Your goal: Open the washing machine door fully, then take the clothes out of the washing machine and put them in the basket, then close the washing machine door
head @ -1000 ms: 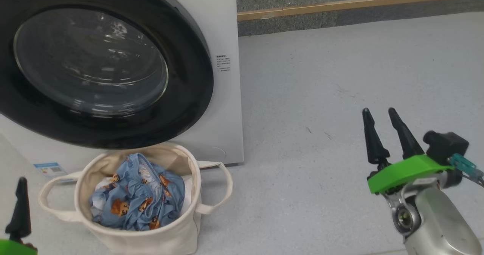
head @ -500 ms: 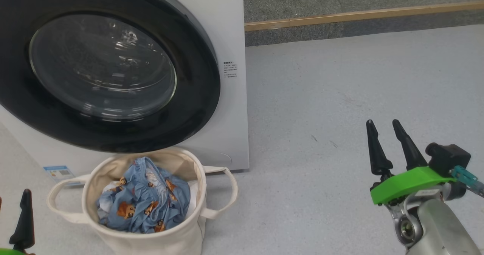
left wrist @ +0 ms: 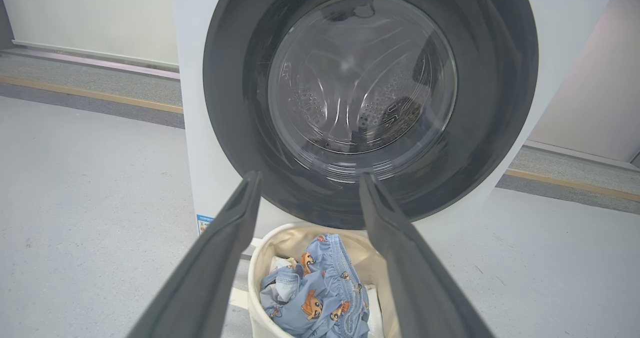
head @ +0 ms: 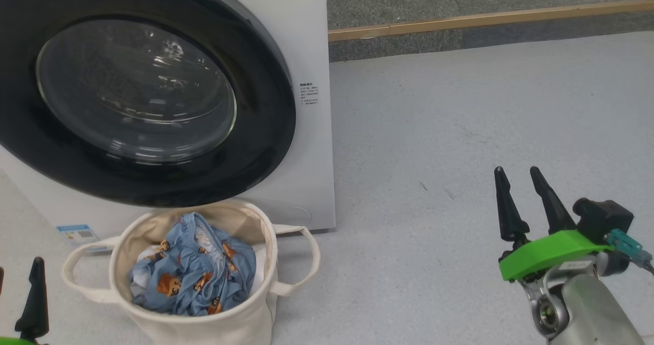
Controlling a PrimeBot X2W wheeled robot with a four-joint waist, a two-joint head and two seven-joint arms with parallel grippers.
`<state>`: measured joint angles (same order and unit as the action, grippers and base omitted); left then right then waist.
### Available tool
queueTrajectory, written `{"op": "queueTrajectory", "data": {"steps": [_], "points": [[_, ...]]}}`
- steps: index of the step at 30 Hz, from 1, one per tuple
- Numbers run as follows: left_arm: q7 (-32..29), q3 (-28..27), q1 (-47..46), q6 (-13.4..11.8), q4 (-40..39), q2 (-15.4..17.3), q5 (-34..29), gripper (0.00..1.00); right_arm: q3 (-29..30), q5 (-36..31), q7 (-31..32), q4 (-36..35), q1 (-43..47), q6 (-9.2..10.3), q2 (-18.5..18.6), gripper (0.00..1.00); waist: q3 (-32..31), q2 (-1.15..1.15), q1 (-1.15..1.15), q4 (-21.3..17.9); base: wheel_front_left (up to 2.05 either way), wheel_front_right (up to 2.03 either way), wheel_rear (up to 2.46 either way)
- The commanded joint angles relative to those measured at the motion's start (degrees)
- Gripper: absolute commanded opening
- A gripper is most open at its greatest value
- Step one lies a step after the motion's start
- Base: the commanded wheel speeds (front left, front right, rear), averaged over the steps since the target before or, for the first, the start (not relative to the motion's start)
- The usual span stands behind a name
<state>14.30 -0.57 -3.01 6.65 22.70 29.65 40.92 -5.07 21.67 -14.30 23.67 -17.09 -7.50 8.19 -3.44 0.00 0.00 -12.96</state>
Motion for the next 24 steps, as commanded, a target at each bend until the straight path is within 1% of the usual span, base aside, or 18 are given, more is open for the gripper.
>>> {"op": "queueTrajectory", "data": {"steps": [1,24], "points": [[0.7,-3.0,-2.7,0.4,-1.0,2.1,-0.6,1.00,-0.9,-0.6,-0.7,-1.8,-1.4,0.01,-0.1,1.00,0.0,0.00,0.00,0.0,0.00,0.00,0.00],[0.7,-1.9,-3.5,0.8,0.1,1.9,-0.4,1.00,-1.4,-0.6,-0.7,-1.6,-1.1,0.01,0.3,1.00,-0.2,0.00,0.00,0.7,0.00,0.00,0.00]]}}
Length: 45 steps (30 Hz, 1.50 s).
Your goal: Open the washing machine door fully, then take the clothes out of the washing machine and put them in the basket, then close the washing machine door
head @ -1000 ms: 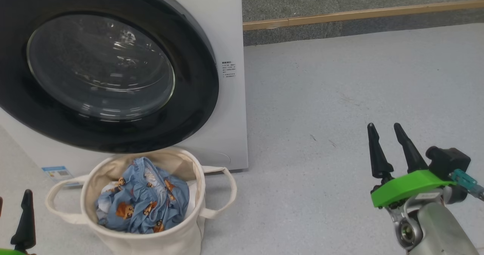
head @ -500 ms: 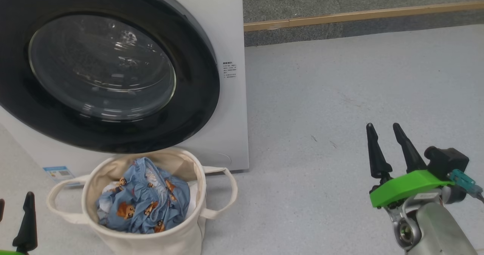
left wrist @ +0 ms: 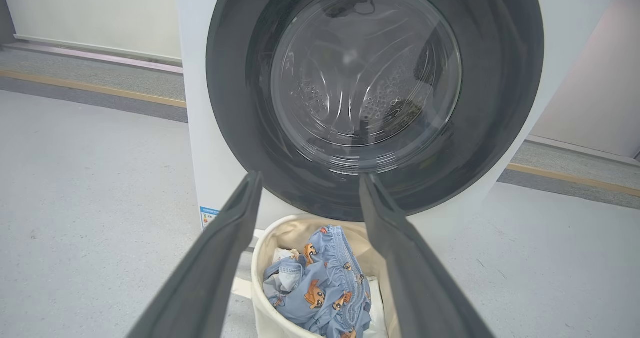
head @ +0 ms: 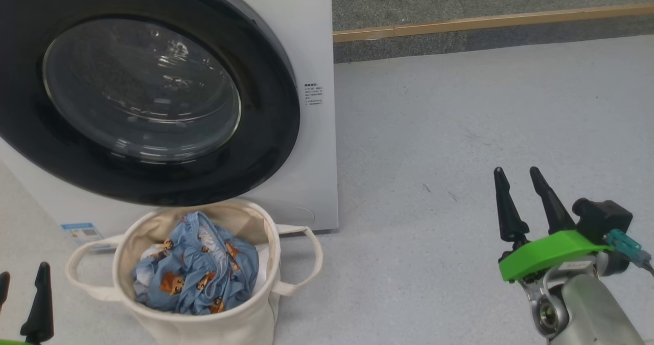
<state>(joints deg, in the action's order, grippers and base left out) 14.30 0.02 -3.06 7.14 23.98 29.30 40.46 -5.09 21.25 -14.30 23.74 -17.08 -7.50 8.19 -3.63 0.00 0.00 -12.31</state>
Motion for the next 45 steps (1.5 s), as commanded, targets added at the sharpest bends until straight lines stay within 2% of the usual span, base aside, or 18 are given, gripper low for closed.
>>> {"op": "queueTrajectory", "data": {"steps": [1,11,12,17,24,29,45], "points": [[0.7,-2.4,-3.5,0.3,-1.1,2.3,0.0,1.00,-1.4,-0.2,-0.7,-1.7,-1.1,0.01,0.4,1.00,0.0,0.00,0.00,0.1,0.00,0.00,0.00],[0.7,-0.8,-3.4,0.3,-1.7,2.4,0.8,1.00,-1.5,-0.1,-0.7,-1.4,-1.2,0.01,0.7,1.00,-0.2,0.00,0.00,0.3,0.00,0.00,0.00],[0.0,1.7,0.0,0.0,-0.1,0.0,0.5,0.00,-0.2,0.0,0.0,0.2,0.0,0.00,0.2,0.00,-0.2,0.00,0.00,0.3,0.00,0.00,0.00],[-0.3,3.5,1.8,-0.1,2.5,-4.1,0.9,0.00,-0.2,0.3,0.2,3.9,3.0,0.00,-0.6,0.00,-0.2,0.00,0.00,0.4,0.00,0.00,0.00],[-1.4,2.9,1.6,0.0,1.9,-5.2,3.3,0.00,0.4,3.7,1.2,3.3,3.3,0.00,-0.8,0.00,-0.1,0.00,0.13,1.0,0.00,0.00,0.00],[-2.2,2.5,1.4,0.0,1.4,-6.1,5.3,0.00,0.9,6.6,2.1,2.7,3.8,0.00,-1.0,0.00,0.2,0.00,0.01,1.5,0.00,0.00,0.00],[-4.9,1.2,0.7,0.0,-0.3,-9.1,12.3,0.00,2.4,16.2,4.9,0.8,4.9,0.00,-1.7,0.00,0.7,0.00,0.00,3.1,0.00,0.00,0.00]]}}
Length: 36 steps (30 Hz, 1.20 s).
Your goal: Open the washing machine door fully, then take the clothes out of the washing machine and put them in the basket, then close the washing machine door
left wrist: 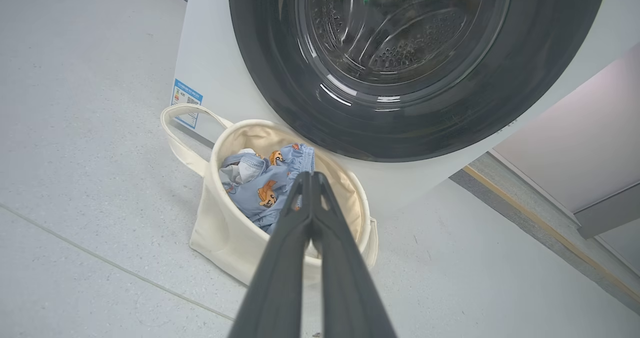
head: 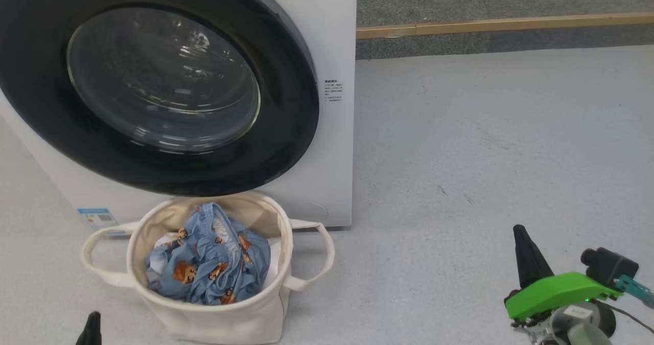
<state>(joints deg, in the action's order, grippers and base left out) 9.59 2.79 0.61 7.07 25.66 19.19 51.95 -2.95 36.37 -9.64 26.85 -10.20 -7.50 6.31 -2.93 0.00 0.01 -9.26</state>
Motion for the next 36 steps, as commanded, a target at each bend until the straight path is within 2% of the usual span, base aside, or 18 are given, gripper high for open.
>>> {"op": "queueTrajectory", "data": {"steps": [1,36], "points": [[-0.3,-1.6,-3.0,0.1,-2.1,0.8,1.2,0.00,0.4,1.7,0.4,-2.5,-2.0,0.00,0.2,0.00,0.1,0.00,-0.01,0.2,0.00,0.00,0.00],[-6.0,-4.4,-4.4,0.2,-5.5,-5.3,15.1,0.00,3.6,20.9,6.0,-6.1,0.2,0.00,-1.1,0.00,1.1,0.00,-0.01,3.4,0.00,0.00,0.00]]}}
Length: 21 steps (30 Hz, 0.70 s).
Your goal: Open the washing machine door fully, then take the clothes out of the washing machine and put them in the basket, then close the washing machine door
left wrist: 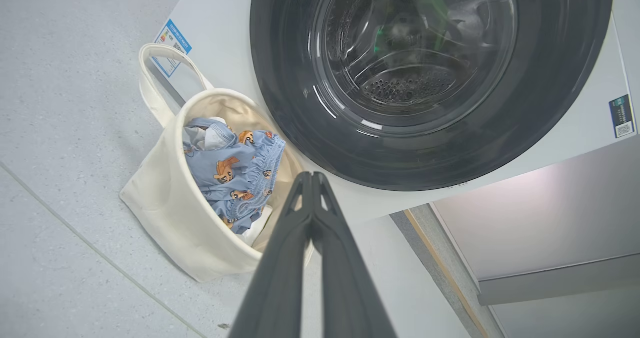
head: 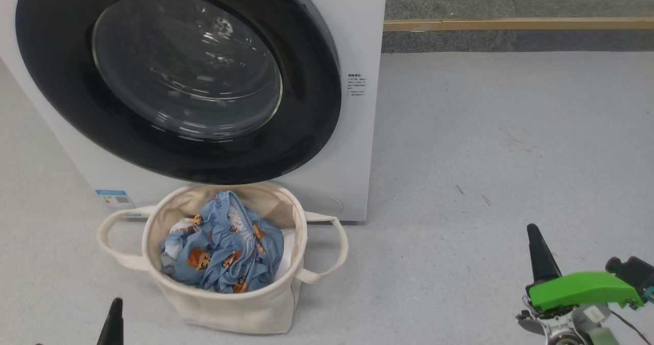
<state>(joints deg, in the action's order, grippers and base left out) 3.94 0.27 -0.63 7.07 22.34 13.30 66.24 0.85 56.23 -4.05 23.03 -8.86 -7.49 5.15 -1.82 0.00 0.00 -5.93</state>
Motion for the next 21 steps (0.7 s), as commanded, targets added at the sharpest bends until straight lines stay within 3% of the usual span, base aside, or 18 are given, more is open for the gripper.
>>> {"op": "queueTrajectory", "data": {"steps": [1,21], "points": [[-0.5,-1.9,-3.2,0.2,-2.2,0.4,1.2,0.00,-0.1,1.6,0.6,-2.4,-1.1,-0.01,0.0,0.00,0.1,0.00,0.00,0.2,0.00,0.00,0.00],[-3.8,-3.6,-4.0,0.3,-4.2,-3.2,9.4,0.00,1.9,13.0,3.9,-4.6,0.1,0.00,-0.7,0.00,0.7,0.00,0.00,2.1,0.00,0.00,0.00]]}}
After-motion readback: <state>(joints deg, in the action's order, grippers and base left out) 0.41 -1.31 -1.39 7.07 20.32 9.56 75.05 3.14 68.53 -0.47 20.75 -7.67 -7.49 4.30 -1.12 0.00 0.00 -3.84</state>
